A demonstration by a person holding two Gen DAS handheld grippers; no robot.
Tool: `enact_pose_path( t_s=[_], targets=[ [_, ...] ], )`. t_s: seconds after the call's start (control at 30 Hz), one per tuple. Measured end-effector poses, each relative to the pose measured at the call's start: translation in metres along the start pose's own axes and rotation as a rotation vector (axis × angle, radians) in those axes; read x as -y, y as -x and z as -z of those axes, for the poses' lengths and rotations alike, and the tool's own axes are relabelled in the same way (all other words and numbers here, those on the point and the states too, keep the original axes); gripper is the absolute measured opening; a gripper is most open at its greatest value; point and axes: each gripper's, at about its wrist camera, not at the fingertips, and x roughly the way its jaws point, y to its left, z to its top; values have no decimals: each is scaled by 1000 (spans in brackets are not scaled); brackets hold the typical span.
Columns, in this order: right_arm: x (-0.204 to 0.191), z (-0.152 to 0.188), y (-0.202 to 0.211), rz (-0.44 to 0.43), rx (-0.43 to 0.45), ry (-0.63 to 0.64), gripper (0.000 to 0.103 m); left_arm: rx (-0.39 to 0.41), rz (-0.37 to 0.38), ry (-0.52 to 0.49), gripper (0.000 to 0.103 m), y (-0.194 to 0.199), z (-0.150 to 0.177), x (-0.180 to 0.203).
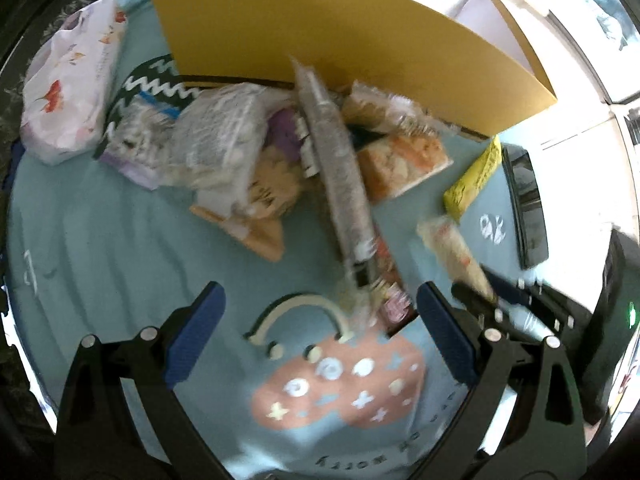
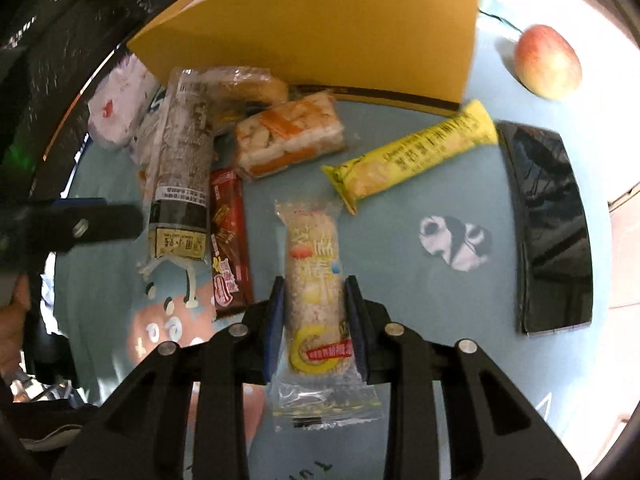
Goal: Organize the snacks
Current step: 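Grasp the yellow-printed rice bar with the right gripper while the left grasps the tall dark bread bag, then carry the rice bar and bread bag over the yellow box and open both grippers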
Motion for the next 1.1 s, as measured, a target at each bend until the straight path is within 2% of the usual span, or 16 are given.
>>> enact_pose_path(
  t_s=[0.07,0.17,0.2,0.23,0.3,0.33,0.37,0.43,0.47,0.53,0.7,0.83,0.93,1.03,1.1],
  targets=[
    [0,3,1,-5,0,-3,30,6,-3,31,98,-4,-12,4],
    [5,10,4,-28,-7,-13,30,16,-51,56,97,-12,-28,8],
    [5,11,4,-30,-8,-11,30,15,-62,59,92,-15,-31,7],
    [6,11,4,-32,-9,-10,30,7,-72,59,80,-18,-35,8],
    [4,10,3,-35,-7,-11,30,-22,-106,59,71,-27,-39,7],
    [3,6,3,-35,-5,-9,30,-28,-128,56,56,-31,-40,7],
    [6,5,4,-36,-3,-7,30,-30,-137,42,53,-34,-40,8],
    [5,3,5,-42,0,-6,30,-13,-122,0,30,-33,-36,10],
    [4,2,6,-45,1,-3,30,-5,-120,-16,28,-32,-35,12],
    [6,3,10,-57,6,-4,30,-4,-110,-34,27,-27,-28,10],
    [6,-1,19,-86,23,-15,30,20,-21,-30,26,-2,-3,-10],
    [1,0,21,-98,26,-17,30,54,-9,-41,26,22,11,-25],
    [-6,4,8,-33,-37,44,30,60,-7,-33,26,30,14,-35],
    [-17,12,-8,98,-115,139,47,58,-14,-26,26,26,19,-37],
    [-21,18,-15,126,-139,164,54,55,-5,-24,27,25,22,-34]
  ],
)
